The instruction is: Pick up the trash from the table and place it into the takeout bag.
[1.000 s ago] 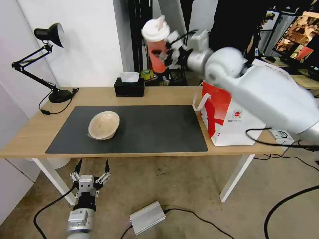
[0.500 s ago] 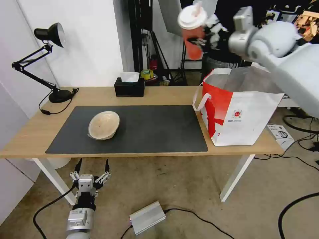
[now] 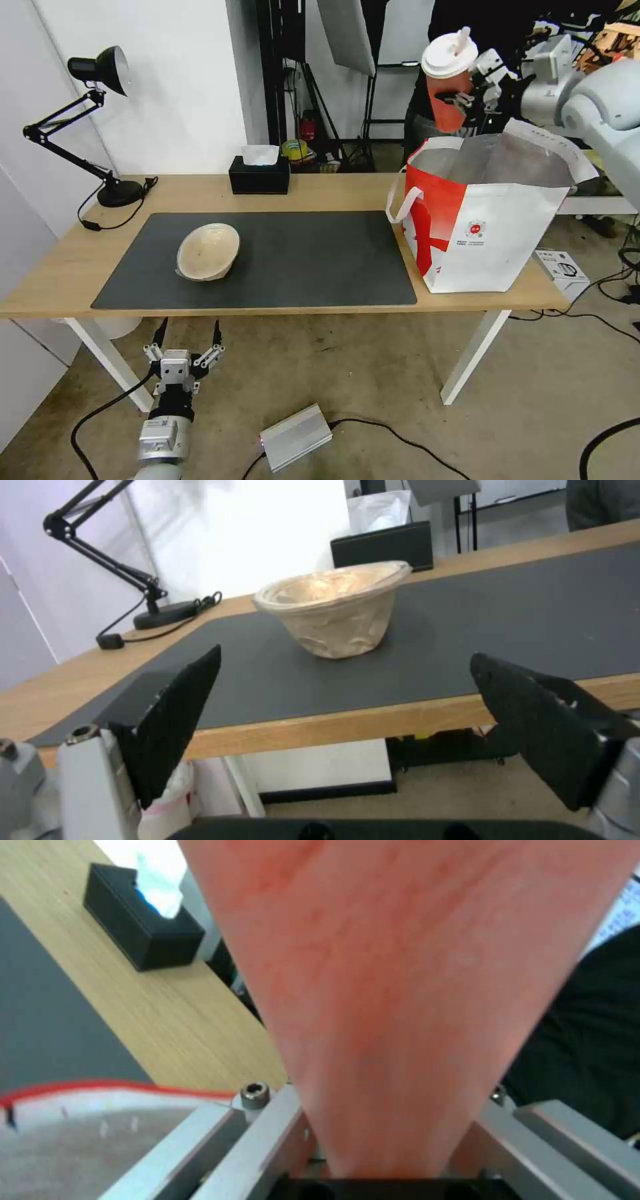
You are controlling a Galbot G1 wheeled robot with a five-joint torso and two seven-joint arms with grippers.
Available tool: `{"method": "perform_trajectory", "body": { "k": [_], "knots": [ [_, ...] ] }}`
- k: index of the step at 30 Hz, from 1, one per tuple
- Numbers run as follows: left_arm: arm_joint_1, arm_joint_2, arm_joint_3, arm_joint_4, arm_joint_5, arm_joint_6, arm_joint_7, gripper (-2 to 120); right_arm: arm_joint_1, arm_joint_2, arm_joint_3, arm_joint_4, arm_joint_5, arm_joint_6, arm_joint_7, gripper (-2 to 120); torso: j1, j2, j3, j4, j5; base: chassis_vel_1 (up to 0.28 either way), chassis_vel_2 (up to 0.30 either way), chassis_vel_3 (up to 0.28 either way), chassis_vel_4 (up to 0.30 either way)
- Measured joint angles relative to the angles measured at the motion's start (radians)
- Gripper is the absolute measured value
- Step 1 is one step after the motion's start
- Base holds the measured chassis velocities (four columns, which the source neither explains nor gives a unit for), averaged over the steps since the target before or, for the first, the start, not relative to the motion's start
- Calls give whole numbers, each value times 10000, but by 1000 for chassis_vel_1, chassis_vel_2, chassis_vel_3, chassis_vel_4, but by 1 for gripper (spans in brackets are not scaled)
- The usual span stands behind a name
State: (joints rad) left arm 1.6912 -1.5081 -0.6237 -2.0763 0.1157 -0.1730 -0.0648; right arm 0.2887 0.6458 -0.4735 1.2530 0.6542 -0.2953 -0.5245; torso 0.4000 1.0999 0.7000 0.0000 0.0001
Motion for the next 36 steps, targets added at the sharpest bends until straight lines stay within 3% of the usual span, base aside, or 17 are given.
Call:
{"method": "perform_trajectory", "body": {
  "k": [20, 36],
  "knots": [
    [-42, 21, 9, 74, -23, -4, -6, 100, -856, -517, 360, -824, -1067, 387, -1107, 4, 0, 0, 0, -1, -1, 0, 0, 0, 0],
    [-5, -149, 62, 143, 37, -179, 1, 100, -409, -599, -1, -1334, -2840, 982, -2457, 4, 0, 0, 0, 1, -1, 0, 0, 0, 0]
  ]
}}
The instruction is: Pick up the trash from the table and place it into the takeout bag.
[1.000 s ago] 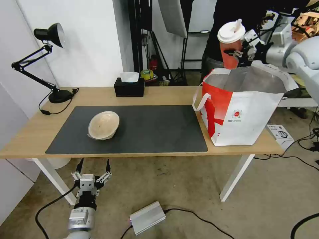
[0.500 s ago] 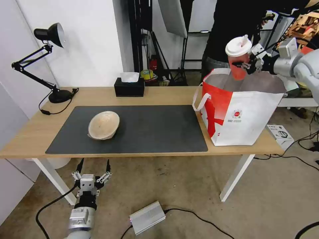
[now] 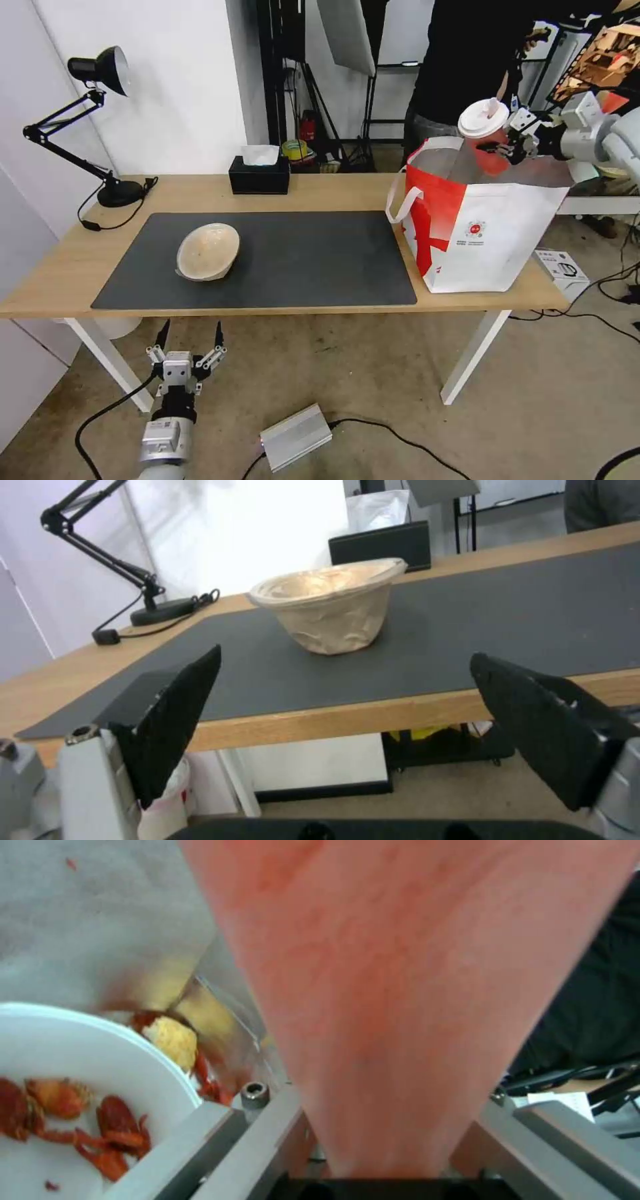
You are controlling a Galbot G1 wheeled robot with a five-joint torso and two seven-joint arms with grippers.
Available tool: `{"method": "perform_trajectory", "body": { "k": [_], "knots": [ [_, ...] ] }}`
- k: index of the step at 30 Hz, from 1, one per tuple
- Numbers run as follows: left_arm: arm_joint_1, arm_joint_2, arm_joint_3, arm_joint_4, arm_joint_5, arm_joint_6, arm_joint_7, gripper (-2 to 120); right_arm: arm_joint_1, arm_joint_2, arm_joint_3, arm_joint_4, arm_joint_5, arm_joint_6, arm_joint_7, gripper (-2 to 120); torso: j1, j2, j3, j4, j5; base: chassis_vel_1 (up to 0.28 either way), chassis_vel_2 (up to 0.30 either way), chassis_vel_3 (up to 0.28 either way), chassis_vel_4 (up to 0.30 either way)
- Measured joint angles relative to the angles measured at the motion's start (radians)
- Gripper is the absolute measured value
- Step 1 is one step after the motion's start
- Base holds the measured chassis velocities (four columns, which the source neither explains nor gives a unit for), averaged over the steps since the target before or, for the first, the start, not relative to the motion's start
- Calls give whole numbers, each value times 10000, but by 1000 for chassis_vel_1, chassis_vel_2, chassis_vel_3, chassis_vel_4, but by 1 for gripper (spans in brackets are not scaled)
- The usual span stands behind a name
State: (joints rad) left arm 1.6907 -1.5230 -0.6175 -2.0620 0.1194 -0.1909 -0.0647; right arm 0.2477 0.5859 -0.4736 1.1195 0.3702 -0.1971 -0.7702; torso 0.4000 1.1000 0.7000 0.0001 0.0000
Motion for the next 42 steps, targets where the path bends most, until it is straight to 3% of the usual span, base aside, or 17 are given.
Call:
{"method": "perform_trajectory", "body": {
  "k": [13, 35, 38, 42],
  "knots": [
    [10, -48, -27, 12, 5, -40, 0, 100, 96, 87, -115, -234, -575, 451, -205, 6, 0, 0, 0, -1, 0, 0, 0, 0, 0],
    [-1, -95, -10, 24, 27, -55, -4, 100, 50, 113, -138, -237, -307, 718, 1, 88, 0, 0, 0, -1, 0, 0, 0, 0, 0],
    [2, -96, -9, 21, 29, -55, -4, 100, 46, 95, -131, -238, -288, 722, 2, 93, 0, 0, 0, -1, 0, 0, 0, 0, 0],
    [4, -97, -4, 14, 34, -55, -4, 100, 33, 40, -103, -220, -259, 731, 0, 89, -1, 0, 0, -1, 0, 0, 0, 0, 0]
  ]
}}
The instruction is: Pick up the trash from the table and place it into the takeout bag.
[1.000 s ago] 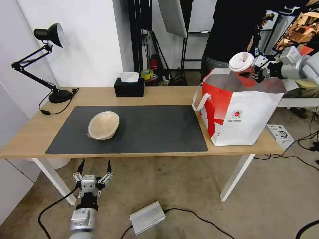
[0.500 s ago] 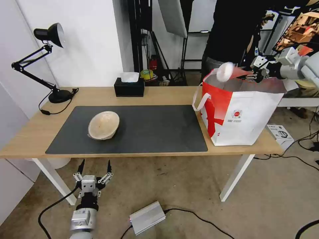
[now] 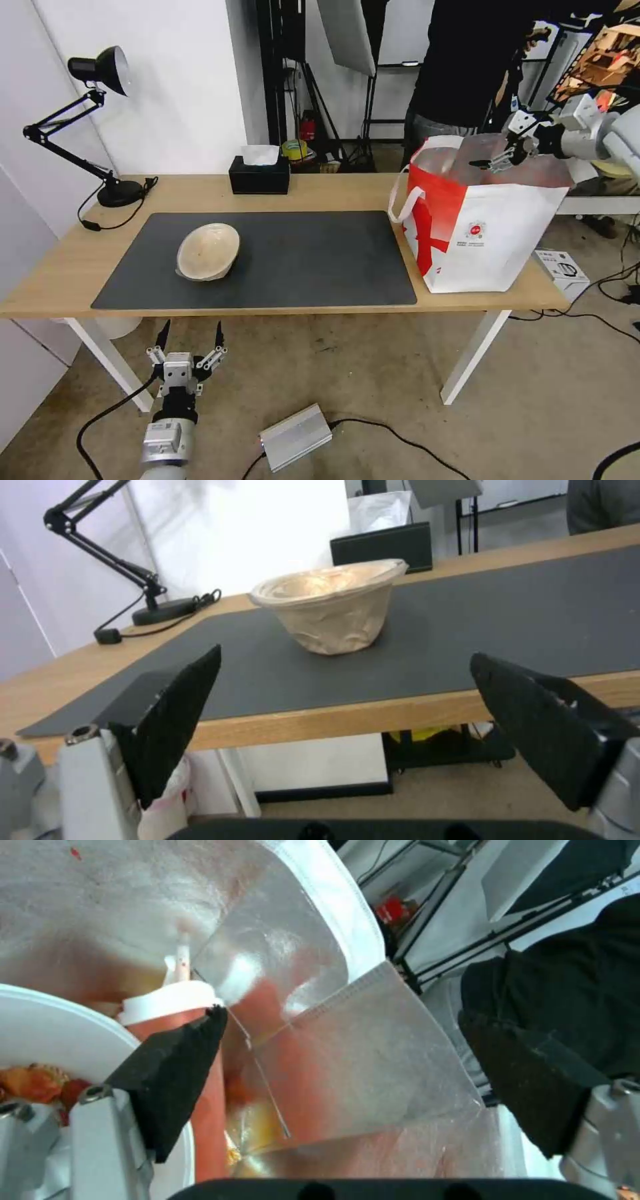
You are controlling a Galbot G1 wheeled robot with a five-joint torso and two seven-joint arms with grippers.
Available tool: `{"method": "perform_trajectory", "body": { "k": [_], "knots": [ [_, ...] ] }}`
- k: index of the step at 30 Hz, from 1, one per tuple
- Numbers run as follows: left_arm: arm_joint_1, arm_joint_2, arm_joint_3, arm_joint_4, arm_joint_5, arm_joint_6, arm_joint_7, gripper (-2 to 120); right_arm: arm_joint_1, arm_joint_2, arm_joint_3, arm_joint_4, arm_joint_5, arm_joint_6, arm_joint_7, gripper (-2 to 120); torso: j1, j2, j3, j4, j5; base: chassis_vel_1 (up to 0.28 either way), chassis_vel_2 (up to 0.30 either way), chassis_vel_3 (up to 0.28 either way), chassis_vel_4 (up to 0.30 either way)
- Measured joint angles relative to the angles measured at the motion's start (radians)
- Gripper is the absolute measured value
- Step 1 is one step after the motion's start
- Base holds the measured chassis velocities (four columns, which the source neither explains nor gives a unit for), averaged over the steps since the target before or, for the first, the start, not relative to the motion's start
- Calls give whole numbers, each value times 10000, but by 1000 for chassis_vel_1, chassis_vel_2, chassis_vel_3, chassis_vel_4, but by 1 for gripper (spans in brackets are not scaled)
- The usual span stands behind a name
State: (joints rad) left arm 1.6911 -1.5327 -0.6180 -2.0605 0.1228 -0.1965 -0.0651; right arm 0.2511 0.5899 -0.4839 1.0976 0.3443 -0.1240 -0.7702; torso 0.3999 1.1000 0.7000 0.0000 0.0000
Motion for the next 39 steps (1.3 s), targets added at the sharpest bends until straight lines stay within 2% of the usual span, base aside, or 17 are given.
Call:
{"method": "perform_trajectory", "body": {
  "k": [9, 14, 18, 19, 22, 23, 27, 29, 32, 39],
  "knots": [
    [-8, 3, 29, -9, 13, 0, 0, 100, -51, -101, 196, 128, 499, 13, 164, 84, 1, 0, 0, 0, 0, 0, 0, 0, 0],
    [-9, 35, 28, -31, 16, 11, 1, 100, -212, -235, 491, 714, 1551, -5, 849, 79, 1, 0, 0, -1, 0, 0, 0, 0, 0],
    [-7, 68, 20, -46, 16, 27, 3, 100, -425, -285, 654, 1697, 2876, -143, 1991, 79, 0, 0, 0, 1, -1, 0, 0, 0, 0],
    [-7, 68, 20, -46, 16, 27, 3, 100, -425, -285, 654, 1697, 2876, -143, 1991, 79, 0, 0, 0, 1, -1, 0, 0, 0, 0],
    [1, 76, 12, -46, 16, 31, 3, 100, -696, -278, 826, 2638, 3865, -554, 3138, 84, 0, 0, 0, 2, -3, 0, 0, 0, 0],
    [1, 76, 12, -46, 16, 31, 3, 100, -696, -278, 826, 2638, 3865, -554, 3138, 84, 0, 0, 0, 2, -3, 0, 0, 0, 0],
    [63, 86, -18, -80, 17, 31, 3, 100, -1118, -232, 1059, 3952, 5166, -949, 4991, 90, 1, 0, 1, 2, -2, 0, 0, 0, 0],
    [66, 86, -21, -83, 16, 30, 4, 100, -1146, -229, 1075, 4037, 5255, -970, 5144, 91, 0, 0, 0, 3, -2, 0, 0, 0, 0],
    [128, 91, -53, -125, 12, 30, 2, 100, -1789, -314, 1601, 5253, 6105, -1181, 6966, 92, 0, 1, 0, 3, -3, 0, 0, 0, 0],
    [221, 90, -96, -133, 8, -4, -7, 100, -3336, -983, 2890, 6686, 6171, -1113, 8124, 97, -1, 0, -1, -2, 0, 0, 0, 0, 0]
  ]
}}
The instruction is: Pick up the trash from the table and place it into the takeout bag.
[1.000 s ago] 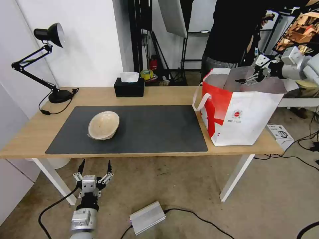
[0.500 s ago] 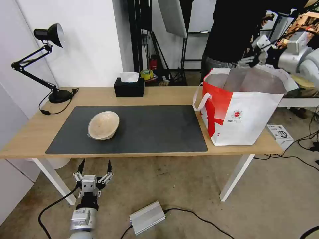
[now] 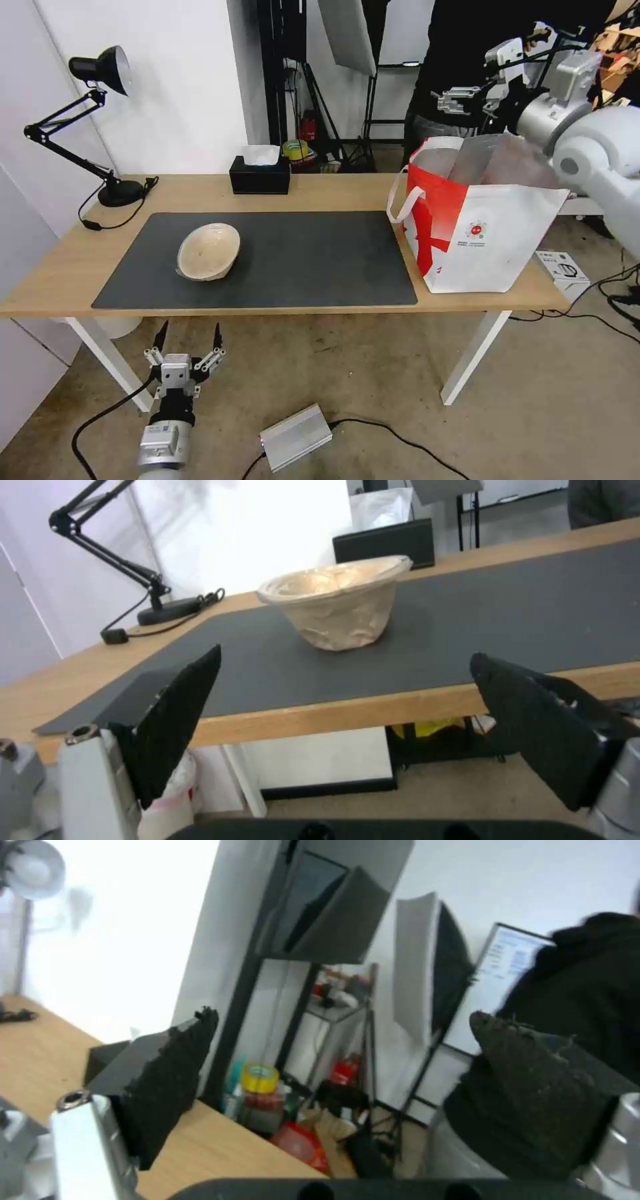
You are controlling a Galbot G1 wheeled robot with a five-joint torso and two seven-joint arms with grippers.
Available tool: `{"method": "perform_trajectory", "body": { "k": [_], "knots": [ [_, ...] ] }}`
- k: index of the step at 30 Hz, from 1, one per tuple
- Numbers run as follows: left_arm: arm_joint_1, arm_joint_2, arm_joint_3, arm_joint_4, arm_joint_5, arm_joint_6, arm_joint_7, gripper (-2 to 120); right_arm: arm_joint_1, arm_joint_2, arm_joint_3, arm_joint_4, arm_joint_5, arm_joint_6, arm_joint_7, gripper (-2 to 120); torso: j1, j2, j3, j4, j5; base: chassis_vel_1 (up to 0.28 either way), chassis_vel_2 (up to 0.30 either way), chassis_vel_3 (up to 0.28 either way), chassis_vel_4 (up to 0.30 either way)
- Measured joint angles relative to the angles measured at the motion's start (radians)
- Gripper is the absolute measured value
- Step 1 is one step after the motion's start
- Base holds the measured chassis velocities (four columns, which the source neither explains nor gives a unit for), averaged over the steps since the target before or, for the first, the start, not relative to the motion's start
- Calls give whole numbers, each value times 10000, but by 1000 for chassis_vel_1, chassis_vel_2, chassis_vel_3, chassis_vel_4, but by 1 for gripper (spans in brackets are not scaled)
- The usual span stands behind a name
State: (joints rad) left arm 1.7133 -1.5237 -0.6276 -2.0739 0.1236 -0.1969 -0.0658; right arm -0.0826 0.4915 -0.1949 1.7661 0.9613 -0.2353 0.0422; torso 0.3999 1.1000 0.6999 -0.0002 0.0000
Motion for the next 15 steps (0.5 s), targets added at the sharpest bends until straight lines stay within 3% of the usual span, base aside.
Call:
{"method": "perform_trajectory", "body": {
  "k": [4, 7, 8, 12, 15],
  "knots": [
    [7, -11, -15, -2, -3, -12, -6, 100, -630, -328, 529, 311, -196, 214, 299, 98, 1, 0, 0, 1, -1, 0, 0, 0, 0],
    [15, -59, -42, 1, -7, -73, -11, 100, -2661, -914, 2079, 922, -889, 823, 1105, 99, 0, 1, 0, 1, 0, 0, 0, 0, 0],
    [15, -59, -42, 1, -7, -73, -11, 100, -2661, -914, 2079, 922, -889, 823, 1105, 99, 0, 1, 0, 1, 0, 0, 0, 0, 0],
    [61, -107, -71, 3, -7, -94, -15, 100, -5611, -723, 4233, 1659, -1715, 1013, 1828, 99, -1, 0, -1, 0, -2, 0, 0, 0, 0],
    [124, -152, -134, -8, -4, -121, -17, 100, -6713, -378, 4711, 1970, -2166, 1155, 2176, 99, 1, 0, 0, -1, 4, 0, 0, 0, 0]
  ]
}}
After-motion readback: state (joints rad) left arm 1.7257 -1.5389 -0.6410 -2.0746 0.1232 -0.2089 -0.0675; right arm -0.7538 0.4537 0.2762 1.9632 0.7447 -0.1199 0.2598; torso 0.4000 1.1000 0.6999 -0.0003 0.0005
